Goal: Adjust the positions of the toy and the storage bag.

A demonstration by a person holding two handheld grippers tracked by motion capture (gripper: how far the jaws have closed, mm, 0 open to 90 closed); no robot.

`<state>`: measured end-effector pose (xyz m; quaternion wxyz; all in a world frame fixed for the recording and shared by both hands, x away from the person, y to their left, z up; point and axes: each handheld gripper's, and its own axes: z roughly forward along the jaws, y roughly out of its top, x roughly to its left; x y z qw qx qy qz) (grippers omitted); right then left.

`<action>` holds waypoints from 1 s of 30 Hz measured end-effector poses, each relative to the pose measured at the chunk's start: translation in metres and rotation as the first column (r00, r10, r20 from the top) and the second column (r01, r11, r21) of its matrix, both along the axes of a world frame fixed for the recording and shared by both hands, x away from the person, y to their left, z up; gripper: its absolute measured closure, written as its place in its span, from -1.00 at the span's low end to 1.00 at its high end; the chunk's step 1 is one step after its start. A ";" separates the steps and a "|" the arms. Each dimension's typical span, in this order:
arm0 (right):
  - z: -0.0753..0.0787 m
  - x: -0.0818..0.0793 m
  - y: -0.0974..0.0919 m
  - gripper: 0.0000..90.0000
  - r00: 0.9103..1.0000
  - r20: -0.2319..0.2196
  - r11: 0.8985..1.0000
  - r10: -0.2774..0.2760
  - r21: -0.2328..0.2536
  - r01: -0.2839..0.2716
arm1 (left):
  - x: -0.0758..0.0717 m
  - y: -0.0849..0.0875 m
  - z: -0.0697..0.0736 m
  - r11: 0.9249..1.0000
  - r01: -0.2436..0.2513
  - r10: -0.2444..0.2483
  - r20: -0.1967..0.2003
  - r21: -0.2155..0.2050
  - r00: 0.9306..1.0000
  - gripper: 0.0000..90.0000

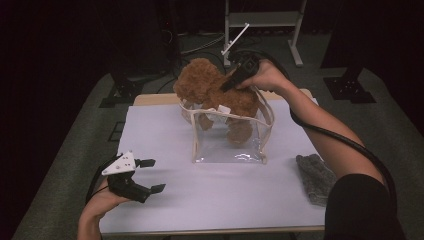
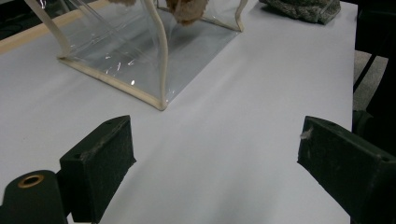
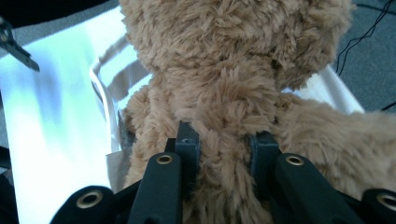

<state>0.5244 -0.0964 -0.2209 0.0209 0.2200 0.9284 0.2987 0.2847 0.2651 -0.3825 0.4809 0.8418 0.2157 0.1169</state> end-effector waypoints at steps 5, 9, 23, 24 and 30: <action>-0.012 -0.008 -0.004 0.59 1.000 -0.017 1.000 0.004 -0.021 -0.005 | 0.000 0.000 0.000 1.000 0.004 -0.004 -0.002 0.003 1.000 -0.79; -0.018 -0.016 -0.008 0.60 0.999 -0.033 0.999 0.010 -0.031 -0.011 | 0.000 -0.002 -0.001 1.000 0.006 -0.006 -0.005 0.002 1.000 -0.79; -0.035 -0.022 -0.010 0.62 0.994 -0.104 0.999 0.027 -0.023 -0.030 | 0.001 -0.003 -0.001 1.000 0.009 -0.009 -0.009 0.006 1.000 -0.79; -0.037 -0.022 -0.011 0.62 0.994 -0.110 0.999 0.024 -0.021 -0.027 | 0.001 -0.003 -0.002 1.000 0.009 -0.009 -0.009 0.006 1.000 -0.79; -0.051 -0.020 -0.011 0.62 0.991 -0.133 0.999 0.006 -0.043 -0.012 | 0.001 -0.003 -0.003 1.000 0.006 -0.006 -0.013 0.004 1.000 -0.79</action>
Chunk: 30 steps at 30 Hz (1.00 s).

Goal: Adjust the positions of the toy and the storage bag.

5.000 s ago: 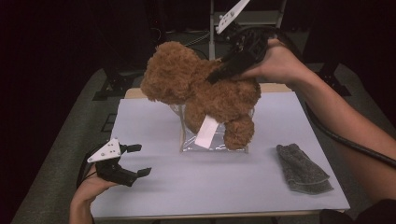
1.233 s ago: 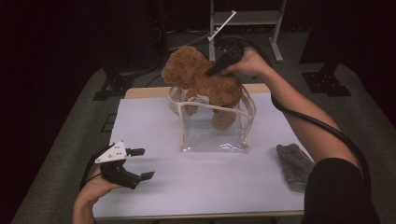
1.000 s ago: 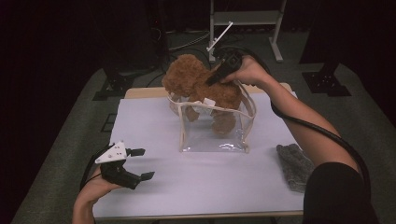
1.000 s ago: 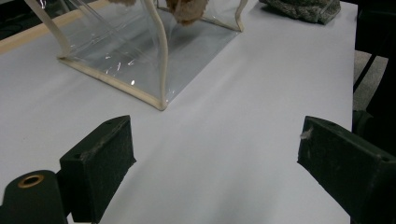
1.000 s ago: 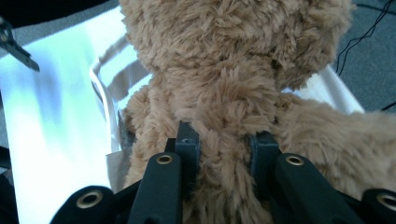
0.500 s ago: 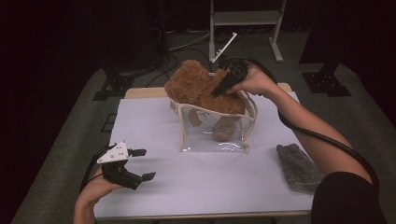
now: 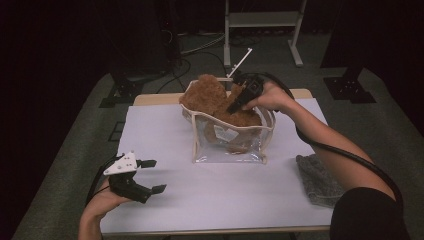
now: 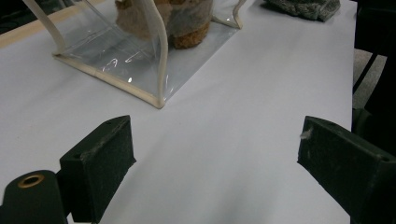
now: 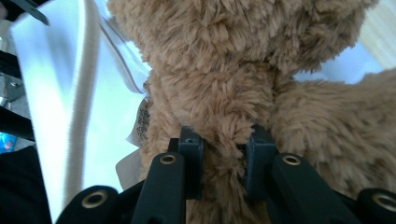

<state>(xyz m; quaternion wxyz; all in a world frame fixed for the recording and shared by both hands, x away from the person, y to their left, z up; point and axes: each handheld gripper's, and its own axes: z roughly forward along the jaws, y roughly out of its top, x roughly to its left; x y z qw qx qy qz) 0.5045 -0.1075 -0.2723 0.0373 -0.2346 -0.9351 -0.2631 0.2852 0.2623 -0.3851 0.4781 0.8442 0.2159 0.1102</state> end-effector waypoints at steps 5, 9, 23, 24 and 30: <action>-0.019 0.001 0.008 0.62 1.000 -0.004 0.998 -0.007 -0.057 0.007 | -0.001 0.000 0.002 1.000 0.001 -0.001 0.008 0.003 1.000 -0.79; -0.017 0.000 0.009 0.50 1.000 0.019 0.998 -0.011 -0.058 0.012 | -0.002 0.001 0.001 1.000 -0.001 0.000 0.006 0.005 1.000 -0.79; 0.007 -0.003 0.005 0.01 0.994 0.108 1.000 0.018 -0.022 -0.016 | -0.002 0.002 0.001 1.000 -0.001 0.001 0.004 -0.001 1.000 -0.79; 0.010 -0.002 0.004 0.00 0.994 0.110 1.000 0.022 -0.016 -0.020 | -0.002 0.001 0.001 1.000 -0.001 0.001 0.002 0.001 1.000 -0.79; 0.025 0.005 -0.002 0.14 0.988 0.153 1.000 -0.007 0.023 0.003 | -0.002 0.001 0.001 1.000 -0.002 0.002 0.004 -0.004 1.000 -0.79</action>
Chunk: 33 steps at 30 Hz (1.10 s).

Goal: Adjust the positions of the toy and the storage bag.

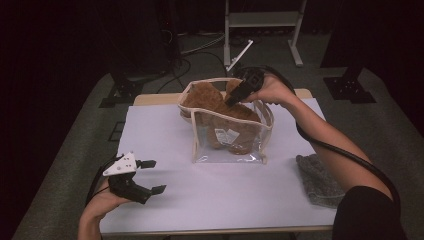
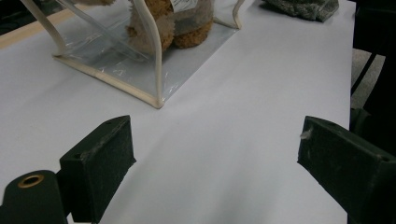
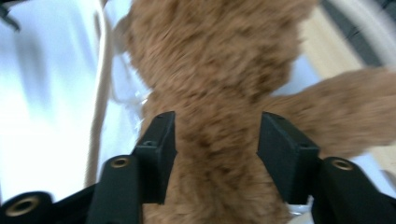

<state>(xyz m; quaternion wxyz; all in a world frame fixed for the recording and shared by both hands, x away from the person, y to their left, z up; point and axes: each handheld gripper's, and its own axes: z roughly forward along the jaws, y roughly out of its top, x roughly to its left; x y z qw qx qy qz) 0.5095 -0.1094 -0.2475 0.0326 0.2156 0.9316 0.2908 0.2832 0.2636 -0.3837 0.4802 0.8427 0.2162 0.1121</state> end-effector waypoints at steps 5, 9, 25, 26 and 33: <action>0.007 0.011 -0.002 0.37 0.997 0.047 0.998 -0.066 0.014 0.065 | 0.001 0.000 0.000 1.000 0.001 -0.001 -0.003 0.005 1.000 -0.79; 0.003 0.018 0.005 0.43 0.992 0.070 0.994 -0.107 0.003 0.107 | 0.001 0.001 -0.001 1.000 -0.003 0.003 -0.003 0.002 1.000 -0.79; -0.036 0.021 0.018 0.41 0.986 -0.024 0.973 -0.167 -0.164 0.161 | -0.001 0.004 0.002 1.000 -0.006 0.006 0.006 -0.006 1.000 -0.79; -0.036 0.021 0.018 0.41 0.986 -0.024 0.973 -0.167 -0.164 0.161 | -0.001 0.004 0.002 1.000 -0.006 0.006 0.006 -0.006 1.000 -0.79; -0.011 0.016 0.016 0.24 0.994 0.037 0.994 -0.104 -0.025 0.105 | -0.001 0.003 0.001 1.000 -0.004 0.004 0.003 -0.004 1.000 -0.79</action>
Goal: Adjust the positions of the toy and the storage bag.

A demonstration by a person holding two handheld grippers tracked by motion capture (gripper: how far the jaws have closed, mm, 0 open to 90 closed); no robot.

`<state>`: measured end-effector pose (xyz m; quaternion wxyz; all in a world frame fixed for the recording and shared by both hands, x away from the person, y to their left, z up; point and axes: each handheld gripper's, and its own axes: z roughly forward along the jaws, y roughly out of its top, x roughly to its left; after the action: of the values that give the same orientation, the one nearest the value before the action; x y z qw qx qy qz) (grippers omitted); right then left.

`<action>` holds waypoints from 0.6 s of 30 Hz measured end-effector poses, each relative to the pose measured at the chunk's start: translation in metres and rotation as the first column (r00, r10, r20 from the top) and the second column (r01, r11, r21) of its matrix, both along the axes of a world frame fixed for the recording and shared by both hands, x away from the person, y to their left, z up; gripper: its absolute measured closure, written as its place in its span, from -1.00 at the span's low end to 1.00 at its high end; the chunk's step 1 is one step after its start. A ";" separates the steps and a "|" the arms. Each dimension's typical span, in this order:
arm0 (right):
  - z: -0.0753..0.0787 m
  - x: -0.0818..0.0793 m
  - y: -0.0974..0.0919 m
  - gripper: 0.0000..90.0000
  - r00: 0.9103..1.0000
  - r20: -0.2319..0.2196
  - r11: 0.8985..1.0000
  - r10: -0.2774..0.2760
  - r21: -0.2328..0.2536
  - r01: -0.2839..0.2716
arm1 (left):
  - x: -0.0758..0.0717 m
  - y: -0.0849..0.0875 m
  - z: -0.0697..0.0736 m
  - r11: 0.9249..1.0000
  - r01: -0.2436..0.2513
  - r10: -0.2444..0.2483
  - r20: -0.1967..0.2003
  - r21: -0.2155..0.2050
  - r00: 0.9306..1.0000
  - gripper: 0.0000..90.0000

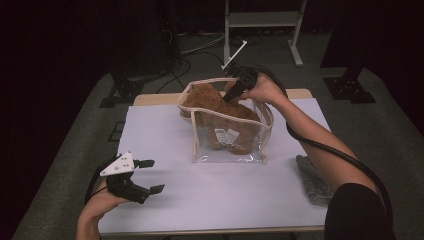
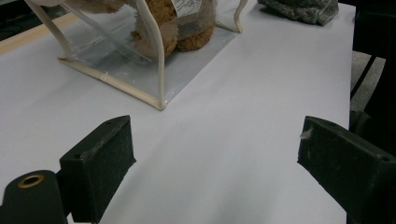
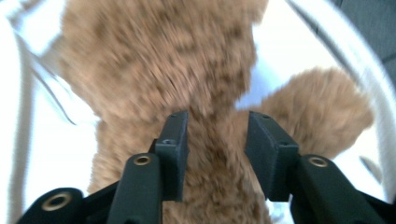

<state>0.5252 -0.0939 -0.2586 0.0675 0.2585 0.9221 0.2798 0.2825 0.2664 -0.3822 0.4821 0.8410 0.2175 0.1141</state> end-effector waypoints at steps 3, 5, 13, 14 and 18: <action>0.007 -0.005 0.006 0.19 0.999 0.006 0.996 0.053 0.079 -0.053 | 0.001 0.000 0.000 1.000 0.003 -0.003 0.003 0.007 1.000 -0.79; 0.008 -0.007 0.009 0.19 0.997 0.010 0.993 0.073 0.097 -0.074 | 0.001 -0.001 0.000 1.000 0.006 -0.006 0.002 0.003 1.000 -0.79; -0.011 -0.012 0.035 0.19 0.987 0.024 0.986 0.158 0.051 -0.159 | 0.000 -0.001 0.000 1.000 0.004 -0.004 0.003 0.000 1.000 -0.79; -0.019 -0.013 0.036 0.28 0.985 0.025 0.985 0.171 0.020 -0.171 | 0.000 0.000 0.001 1.000 0.004 -0.004 0.004 0.001 1.000 -0.79; -0.029 -0.012 0.030 0.40 0.986 -0.003 0.986 0.165 -0.006 -0.165 | 0.001 -0.001 0.000 1.000 0.007 -0.007 0.003 0.003 1.000 -0.79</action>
<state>0.5131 -0.0638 -0.2878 0.0437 0.1816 0.9413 0.2810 0.2830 0.2652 -0.3821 0.4815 0.8423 0.2137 0.1142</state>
